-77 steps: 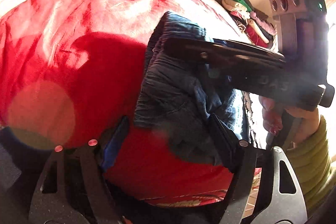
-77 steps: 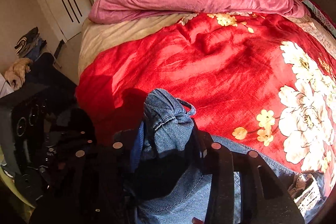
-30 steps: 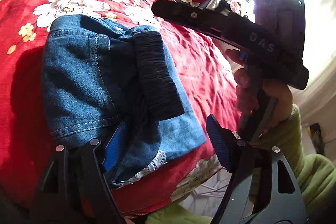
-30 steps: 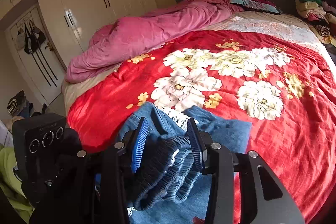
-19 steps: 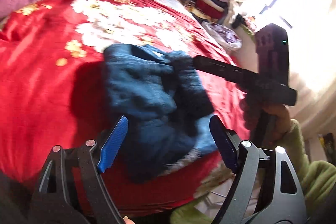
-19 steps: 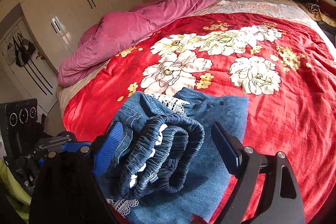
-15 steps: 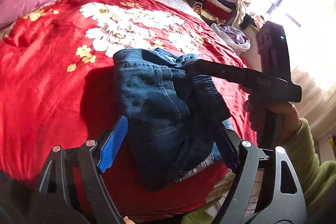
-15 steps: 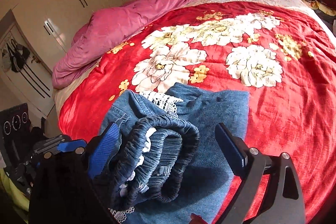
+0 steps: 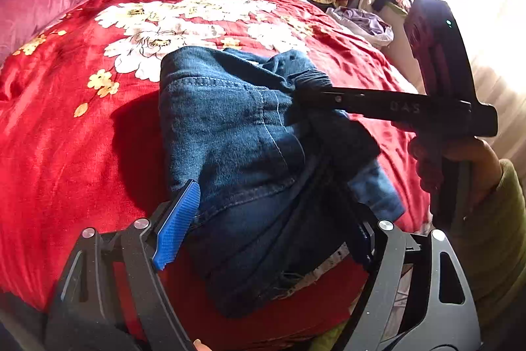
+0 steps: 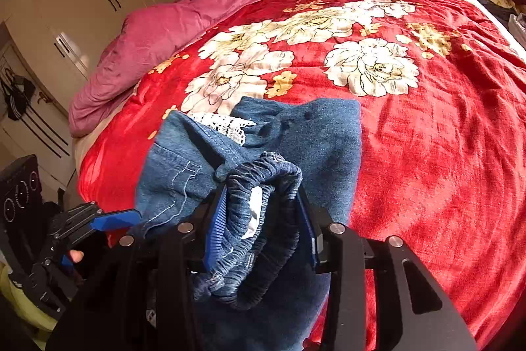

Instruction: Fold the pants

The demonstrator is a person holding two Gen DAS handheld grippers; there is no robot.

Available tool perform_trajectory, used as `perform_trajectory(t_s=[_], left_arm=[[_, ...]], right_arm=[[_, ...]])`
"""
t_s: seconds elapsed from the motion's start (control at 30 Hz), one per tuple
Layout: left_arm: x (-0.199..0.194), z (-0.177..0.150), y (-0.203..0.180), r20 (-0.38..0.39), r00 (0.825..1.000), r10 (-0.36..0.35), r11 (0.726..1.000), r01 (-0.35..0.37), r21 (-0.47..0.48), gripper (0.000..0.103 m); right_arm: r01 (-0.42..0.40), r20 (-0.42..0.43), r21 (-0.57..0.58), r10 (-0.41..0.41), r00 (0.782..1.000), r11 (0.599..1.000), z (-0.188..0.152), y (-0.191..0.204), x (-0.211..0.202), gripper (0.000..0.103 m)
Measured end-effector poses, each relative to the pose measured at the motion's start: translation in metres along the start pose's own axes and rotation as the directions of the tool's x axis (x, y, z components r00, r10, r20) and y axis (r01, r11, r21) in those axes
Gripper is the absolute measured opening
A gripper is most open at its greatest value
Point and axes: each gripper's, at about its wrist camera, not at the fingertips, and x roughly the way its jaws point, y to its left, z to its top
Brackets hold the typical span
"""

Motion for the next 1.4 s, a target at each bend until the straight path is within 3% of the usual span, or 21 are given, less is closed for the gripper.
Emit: perform_trajectory(t_s=[0.13,0.2,0.23,0.33,0.57,0.67,0.7,0.83,0.87,0.9,1.0,1.07,1.13,1.23,1.4], left_arm=[[0.002,-0.004,0.004,-0.004,1.000,-0.002,1.000,0.002,0.001,0.073],[-0.008,-0.005,0.005,0.011,1.000,-0.023,1.000,0.024,-0.011,0.073],[-0.017,-0.006,0.008,0.031,0.998,-0.046,0.999,0.047,-0.022,0.074],[-0.041,-0.003,0.020,0.096,0.994,-0.048,0.997,0.054,-0.061,0.076],[-0.053,0.014,0.056,0.110,0.994,0.023,0.987,-0.006,-0.159,0.076],[-0.049,0.028,0.055,0.104,0.994,0.020,0.991,-0.006,-0.135,0.062],[-0.046,0.032,0.053,0.095,0.995,0.007,0.992,0.005,-0.125,0.058],[-0.023,0.048,0.035,0.055,0.998,-0.010,0.999,0.013,-0.053,0.057],[-0.015,0.050,0.032,0.038,0.999,-0.012,0.999,0.013,-0.039,0.057],[-0.005,0.052,0.029,0.017,1.000,-0.013,0.999,0.014,-0.030,0.057],[0.021,0.049,0.027,-0.033,0.999,0.022,1.000,-0.022,0.000,0.057],[0.030,0.044,0.031,-0.043,0.999,0.031,1.000,-0.031,0.000,0.057],[0.032,0.041,0.033,-0.034,0.999,0.030,1.000,-0.031,-0.007,0.057],[0.029,0.040,0.031,-0.023,0.999,0.040,0.999,-0.040,0.007,0.058],[0.026,0.040,0.030,-0.019,0.999,0.043,0.999,-0.043,0.004,0.061]], right_arm=[[-0.004,0.013,0.025,0.003,1.000,1.000,-0.003,-0.002,0.000,0.049],[-0.002,0.060,0.028,0.000,0.998,1.000,-0.005,0.000,-0.017,0.061],[0.005,0.090,0.016,-0.006,0.996,1.000,-0.007,0.003,-0.029,0.062],[0.065,0.142,-0.027,-0.061,0.988,0.998,-0.021,0.012,-0.057,0.062],[0.034,0.148,-0.142,-0.012,0.989,0.989,-0.061,0.048,-0.080,0.062],[0.064,0.120,-0.207,-0.040,0.992,0.976,-0.068,0.067,-0.070,0.045],[0.065,0.117,-0.227,-0.039,0.992,0.972,-0.068,0.071,-0.067,0.043],[0.087,0.118,-0.241,-0.060,0.991,0.966,-0.063,0.076,-0.054,0.043],[0.093,0.113,-0.251,-0.067,0.991,0.964,-0.062,0.075,-0.050,0.038],[0.095,0.101,-0.261,-0.071,0.992,0.961,-0.063,0.074,-0.046,0.020],[0.071,0.040,-0.257,-0.063,0.997,0.964,-0.071,0.064,-0.044,0.012],[0.096,0.026,-0.240,-0.093,0.995,0.966,-0.078,0.053,-0.046,0.007],[0.149,-0.011,-0.206,-0.154,0.988,0.967,-0.087,0.037,-0.038,0.007],[0.115,-0.007,-0.130,-0.117,0.993,0.985,-0.092,0.024,-0.035,0.007],[0.072,0.044,-0.179,-0.065,0.997,0.981,-0.087,0.042,-0.059,0.009]])
